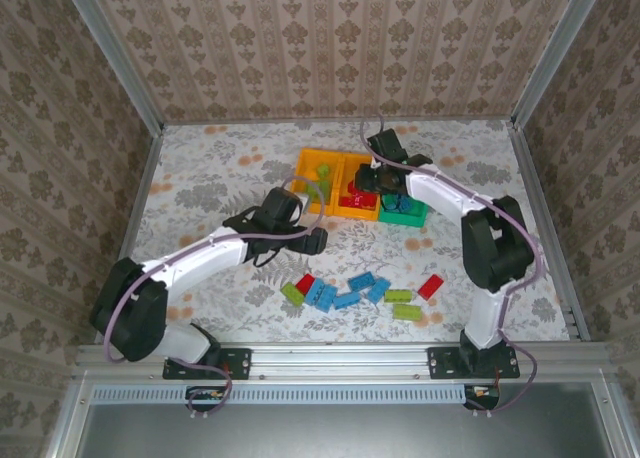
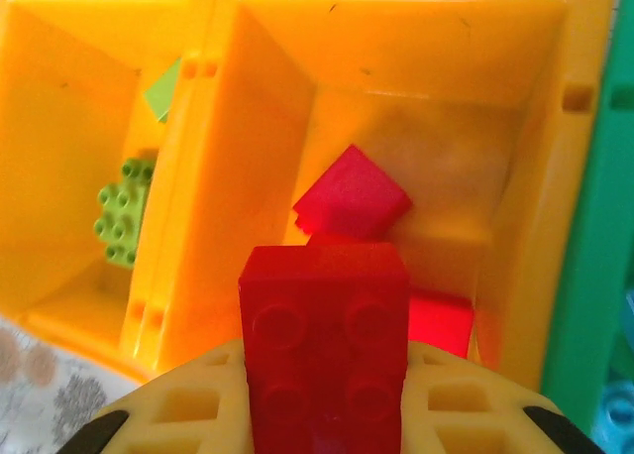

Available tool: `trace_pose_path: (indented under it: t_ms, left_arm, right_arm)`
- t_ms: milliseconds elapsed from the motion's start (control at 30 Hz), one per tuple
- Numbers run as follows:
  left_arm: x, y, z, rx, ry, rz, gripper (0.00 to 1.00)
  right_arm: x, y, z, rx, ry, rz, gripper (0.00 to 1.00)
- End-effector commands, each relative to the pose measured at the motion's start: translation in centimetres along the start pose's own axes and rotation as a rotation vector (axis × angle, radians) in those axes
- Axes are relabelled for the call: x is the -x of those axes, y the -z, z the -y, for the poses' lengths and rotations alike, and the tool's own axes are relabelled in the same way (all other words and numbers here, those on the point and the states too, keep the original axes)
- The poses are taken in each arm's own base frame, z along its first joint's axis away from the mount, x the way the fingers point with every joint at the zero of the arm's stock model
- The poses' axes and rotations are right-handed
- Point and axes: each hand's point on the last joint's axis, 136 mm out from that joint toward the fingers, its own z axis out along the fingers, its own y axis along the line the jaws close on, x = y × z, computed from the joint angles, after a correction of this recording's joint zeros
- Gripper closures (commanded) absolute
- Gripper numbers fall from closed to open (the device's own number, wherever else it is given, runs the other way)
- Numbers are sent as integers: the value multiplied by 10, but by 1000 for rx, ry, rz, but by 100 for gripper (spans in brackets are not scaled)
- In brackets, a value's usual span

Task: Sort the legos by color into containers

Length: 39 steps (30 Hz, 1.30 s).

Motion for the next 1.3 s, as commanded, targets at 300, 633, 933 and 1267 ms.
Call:
trace_pose_path:
  t_ms: [300, 633, 933, 1267]
  left_arm:
    - [-50, 8, 24, 4, -141, -89, 2]
    - [-90, 6, 41, 22, -122, -152, 18]
    - [-116, -5, 59, 26, -158, -226, 38]
    - [-123, -15, 61, 38, -149, -254, 49]
  right_arm:
    - [17, -19, 5, -47, -20, -20, 37]
    - [13, 18, -4, 22, -22, 24, 27]
    - [3, 42, 11, -13, -7, 52, 24]
    - [-4, 45, 23, -33, -21, 43, 24]
